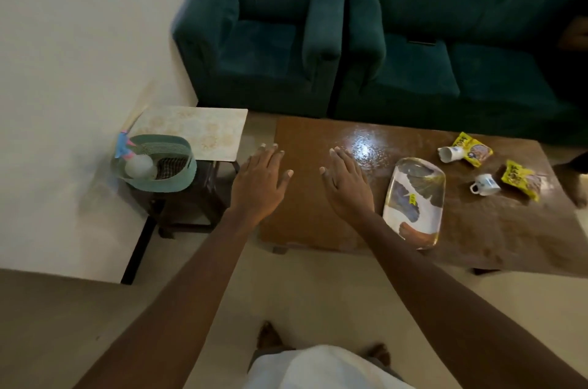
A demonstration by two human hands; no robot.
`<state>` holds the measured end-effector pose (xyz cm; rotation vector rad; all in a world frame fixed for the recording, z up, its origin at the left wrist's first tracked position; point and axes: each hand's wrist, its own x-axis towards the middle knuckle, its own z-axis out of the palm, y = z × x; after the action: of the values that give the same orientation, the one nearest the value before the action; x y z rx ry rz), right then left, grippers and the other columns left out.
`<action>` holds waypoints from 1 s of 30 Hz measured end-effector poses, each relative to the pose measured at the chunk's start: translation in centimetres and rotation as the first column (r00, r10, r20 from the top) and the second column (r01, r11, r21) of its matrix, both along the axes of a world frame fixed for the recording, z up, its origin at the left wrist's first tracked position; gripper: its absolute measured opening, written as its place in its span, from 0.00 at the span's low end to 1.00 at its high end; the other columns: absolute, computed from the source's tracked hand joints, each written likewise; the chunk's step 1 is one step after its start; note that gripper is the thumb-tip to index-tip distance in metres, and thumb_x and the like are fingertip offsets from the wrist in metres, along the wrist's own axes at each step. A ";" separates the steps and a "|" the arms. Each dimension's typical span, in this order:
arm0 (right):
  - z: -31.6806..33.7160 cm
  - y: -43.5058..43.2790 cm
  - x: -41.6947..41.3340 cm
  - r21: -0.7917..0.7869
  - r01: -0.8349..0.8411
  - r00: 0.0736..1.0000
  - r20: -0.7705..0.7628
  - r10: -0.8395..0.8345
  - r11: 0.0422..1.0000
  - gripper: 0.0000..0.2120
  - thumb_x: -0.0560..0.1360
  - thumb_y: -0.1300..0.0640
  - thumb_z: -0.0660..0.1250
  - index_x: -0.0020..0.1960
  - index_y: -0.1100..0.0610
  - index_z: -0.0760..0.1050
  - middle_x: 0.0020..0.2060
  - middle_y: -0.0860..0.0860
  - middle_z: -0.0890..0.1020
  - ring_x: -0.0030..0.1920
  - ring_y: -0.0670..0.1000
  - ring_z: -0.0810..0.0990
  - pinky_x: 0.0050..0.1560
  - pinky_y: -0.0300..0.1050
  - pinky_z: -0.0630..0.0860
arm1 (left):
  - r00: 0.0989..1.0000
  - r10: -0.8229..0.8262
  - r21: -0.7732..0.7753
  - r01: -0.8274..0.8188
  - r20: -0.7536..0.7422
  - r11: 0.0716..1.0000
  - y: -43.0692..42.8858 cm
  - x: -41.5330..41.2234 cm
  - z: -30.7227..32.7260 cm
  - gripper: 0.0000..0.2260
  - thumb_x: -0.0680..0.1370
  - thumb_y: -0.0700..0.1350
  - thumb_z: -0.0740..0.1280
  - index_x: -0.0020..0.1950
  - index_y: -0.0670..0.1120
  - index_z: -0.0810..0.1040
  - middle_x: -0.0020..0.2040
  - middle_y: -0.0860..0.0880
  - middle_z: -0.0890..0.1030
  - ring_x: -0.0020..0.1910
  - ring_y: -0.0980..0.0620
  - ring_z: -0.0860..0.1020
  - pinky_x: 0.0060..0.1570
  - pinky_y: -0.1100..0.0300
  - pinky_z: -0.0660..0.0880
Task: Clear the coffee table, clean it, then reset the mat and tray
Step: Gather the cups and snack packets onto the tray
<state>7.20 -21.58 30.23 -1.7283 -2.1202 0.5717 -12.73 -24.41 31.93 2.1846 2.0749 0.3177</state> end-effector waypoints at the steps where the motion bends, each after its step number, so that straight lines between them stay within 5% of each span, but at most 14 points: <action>1: -0.1 0.0 1.8 -0.001 0.014 1.000 0.000 -0.014 1.000 0.26 0.84 0.44 0.51 0.79 0.53 0.56 0.79 0.48 0.58 0.80 0.48 0.49 0.76 0.49 0.49 | 1.000 -0.022 -0.013 0.022 0.002 1.000 0.2 2.0 -0.1 0.24 0.83 0.57 0.54 0.75 0.46 0.64 0.77 0.46 0.64 0.77 0.47 0.58 0.73 0.50 0.57; 16: -1.2 1.0 28.5 -0.029 0.121 0.993 0.014 -0.120 0.992 0.25 0.84 0.46 0.52 0.78 0.55 0.60 0.78 0.51 0.61 0.79 0.51 0.55 0.76 0.50 0.54 | 0.994 -0.063 -0.047 0.067 0.094 0.997 2.6 28.0 -1.2 0.25 0.82 0.55 0.56 0.77 0.46 0.63 0.77 0.47 0.63 0.77 0.49 0.57 0.74 0.53 0.56; 30: -5.0 7.2 39.7 -0.060 0.222 0.975 0.012 -0.222 0.973 0.27 0.84 0.48 0.54 0.80 0.56 0.56 0.79 0.52 0.60 0.80 0.50 0.52 0.76 0.51 0.54 | 0.984 -0.150 -0.080 0.158 0.099 0.984 10.9 39.1 -3.9 0.25 0.82 0.55 0.57 0.76 0.45 0.63 0.77 0.46 0.64 0.77 0.48 0.58 0.74 0.54 0.56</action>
<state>46.85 -14.40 25.26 -1.9691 -1.8952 0.5729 26.35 -13.52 28.05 2.2173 1.8237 0.3009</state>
